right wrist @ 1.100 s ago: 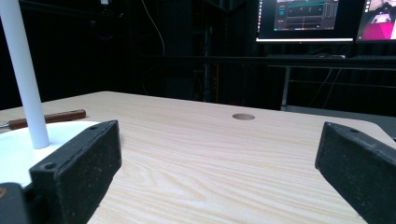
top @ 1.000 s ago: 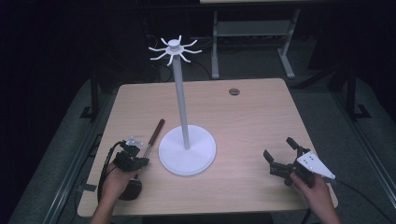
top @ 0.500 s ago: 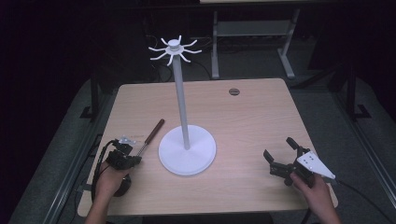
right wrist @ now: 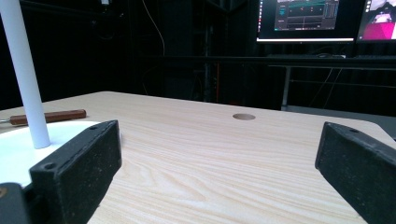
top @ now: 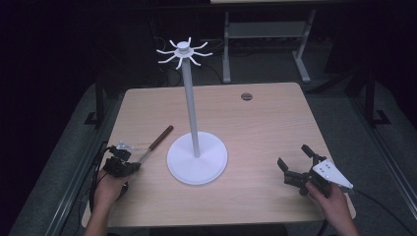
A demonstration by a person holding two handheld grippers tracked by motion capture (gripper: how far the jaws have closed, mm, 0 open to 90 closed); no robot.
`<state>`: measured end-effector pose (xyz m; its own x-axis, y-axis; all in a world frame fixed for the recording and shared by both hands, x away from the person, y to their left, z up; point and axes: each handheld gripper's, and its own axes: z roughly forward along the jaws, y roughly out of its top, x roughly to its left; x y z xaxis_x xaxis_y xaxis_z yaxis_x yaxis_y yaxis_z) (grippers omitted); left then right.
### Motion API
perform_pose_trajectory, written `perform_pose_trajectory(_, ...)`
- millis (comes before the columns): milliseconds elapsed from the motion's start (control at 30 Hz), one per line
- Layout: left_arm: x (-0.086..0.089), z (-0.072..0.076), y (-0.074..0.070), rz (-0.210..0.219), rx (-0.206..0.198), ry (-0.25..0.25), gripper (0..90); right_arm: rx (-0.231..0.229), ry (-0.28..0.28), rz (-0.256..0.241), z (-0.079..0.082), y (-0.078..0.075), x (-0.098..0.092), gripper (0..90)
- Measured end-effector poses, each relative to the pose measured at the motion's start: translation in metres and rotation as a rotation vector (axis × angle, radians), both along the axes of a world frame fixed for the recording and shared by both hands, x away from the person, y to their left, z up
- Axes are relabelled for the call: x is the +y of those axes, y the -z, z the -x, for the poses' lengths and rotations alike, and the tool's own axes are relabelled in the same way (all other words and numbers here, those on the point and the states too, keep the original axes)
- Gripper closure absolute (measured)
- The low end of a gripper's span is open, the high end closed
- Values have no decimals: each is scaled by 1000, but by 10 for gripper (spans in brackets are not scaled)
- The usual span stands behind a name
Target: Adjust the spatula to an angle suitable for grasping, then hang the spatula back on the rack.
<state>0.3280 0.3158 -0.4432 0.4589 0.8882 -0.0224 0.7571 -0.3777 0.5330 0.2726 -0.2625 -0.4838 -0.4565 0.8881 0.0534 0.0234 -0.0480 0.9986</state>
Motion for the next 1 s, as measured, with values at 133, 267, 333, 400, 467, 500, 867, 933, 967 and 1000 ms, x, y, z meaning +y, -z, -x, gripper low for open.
perform_pose_trajectory(133,0,1,-4,11,-6,9,896,0,0,1,0,0,0,0)
perform_pose_trajectory(267,0,-1,-11,34,-10,36,875,0,0,0,0,0,0,0)
perform_pose_trajectory(333,-2,-4,-13,37,-4,46,856,0,0,0,0,0,0,0)
perform_pose_trajectory(400,-3,-7,-16,32,5,58,839,0,0,0,0,0,0,0)
perform_pose_trajectory(467,-5,-10,-19,31,10,65,817,1,0,-1,0,0,0,0)
perform_pose_trajectory(500,-6,-12,-20,27,12,72,806,1,-1,-1,0,0,0,0)
perform_pose_trajectory(867,-18,-36,-40,8,48,124,693,1,-1,-1,0,0,0,0)
perform_pose_trajectory(933,-19,-39,-42,7,57,127,679,1,-1,-1,0,0,0,0)
perform_pose_trajectory(967,-22,-45,-46,-3,70,136,673,1,-1,-1,0,0,0,0)
perform_pose_trajectory(1000,-23,-48,-48,-9,76,145,672,1,-1,-1,0,0,0,0)
